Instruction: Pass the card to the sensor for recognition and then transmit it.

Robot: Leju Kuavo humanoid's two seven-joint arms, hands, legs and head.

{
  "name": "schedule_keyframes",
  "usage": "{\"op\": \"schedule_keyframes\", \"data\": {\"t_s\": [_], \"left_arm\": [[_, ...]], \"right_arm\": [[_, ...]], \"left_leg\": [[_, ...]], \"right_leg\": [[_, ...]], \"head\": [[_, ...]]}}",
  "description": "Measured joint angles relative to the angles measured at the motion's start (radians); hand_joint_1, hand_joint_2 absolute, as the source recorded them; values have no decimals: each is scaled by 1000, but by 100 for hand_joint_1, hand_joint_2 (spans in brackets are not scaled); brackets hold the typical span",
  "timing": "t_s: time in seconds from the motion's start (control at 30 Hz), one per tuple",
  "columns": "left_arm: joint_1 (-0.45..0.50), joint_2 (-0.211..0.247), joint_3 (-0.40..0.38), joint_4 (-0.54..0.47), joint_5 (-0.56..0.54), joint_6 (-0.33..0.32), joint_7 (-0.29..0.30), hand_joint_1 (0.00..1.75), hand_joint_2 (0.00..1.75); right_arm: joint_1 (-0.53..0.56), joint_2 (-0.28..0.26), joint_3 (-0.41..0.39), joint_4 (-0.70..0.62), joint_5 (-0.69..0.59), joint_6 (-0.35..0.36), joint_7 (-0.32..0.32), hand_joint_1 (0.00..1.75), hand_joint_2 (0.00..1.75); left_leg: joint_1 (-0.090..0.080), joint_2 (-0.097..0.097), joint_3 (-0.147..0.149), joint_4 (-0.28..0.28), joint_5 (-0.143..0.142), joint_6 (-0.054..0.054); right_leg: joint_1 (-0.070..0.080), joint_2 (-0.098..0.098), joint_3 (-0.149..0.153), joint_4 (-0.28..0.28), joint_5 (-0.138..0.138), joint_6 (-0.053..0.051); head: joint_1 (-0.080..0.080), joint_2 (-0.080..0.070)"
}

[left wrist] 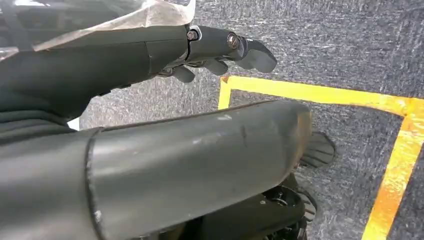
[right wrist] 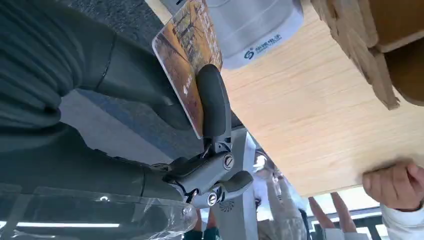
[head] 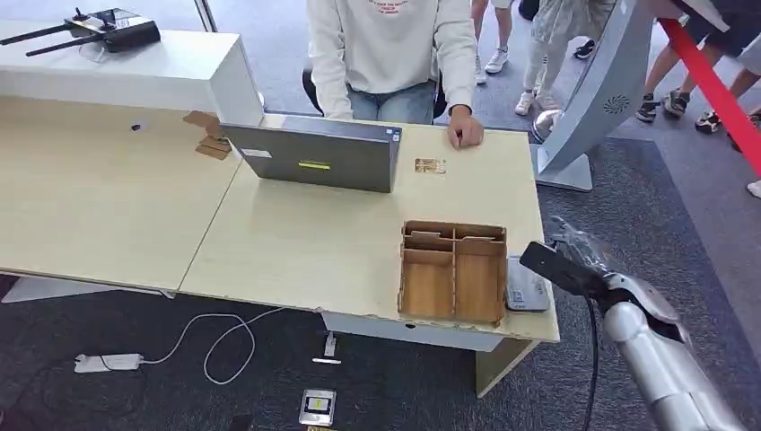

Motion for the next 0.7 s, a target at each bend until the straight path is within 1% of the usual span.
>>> {"op": "schedule_keyframes", "data": {"t_s": [0.23, 0.5, 0.7], "left_arm": [[6, 0, 0, 0, 11, 1, -6, 0, 0], [14, 4, 0, 1, -11, 1, 2, 0, 0], [18, 13, 0, 3, -41, -2, 19, 0, 0]], "right_arm": [[10, -13, 11, 9, 7, 8, 15, 175, 175], [11, -18, 23, 64, 13, -18, -14, 175, 175], [9, -19, 24, 89, 14, -22, -18, 175, 175]], "left_leg": [[0, 0, 0, 0, 0, 0], [0, 0, 0, 0, 0, 0], [0, 0, 1, 0, 0, 0]], "right_leg": [[0, 0, 0, 0, 0, 0], [0, 0, 0, 0, 0, 0], [0, 0, 1, 0, 0, 0]], "head": [[0, 0], [0, 0], [0, 0]]}}
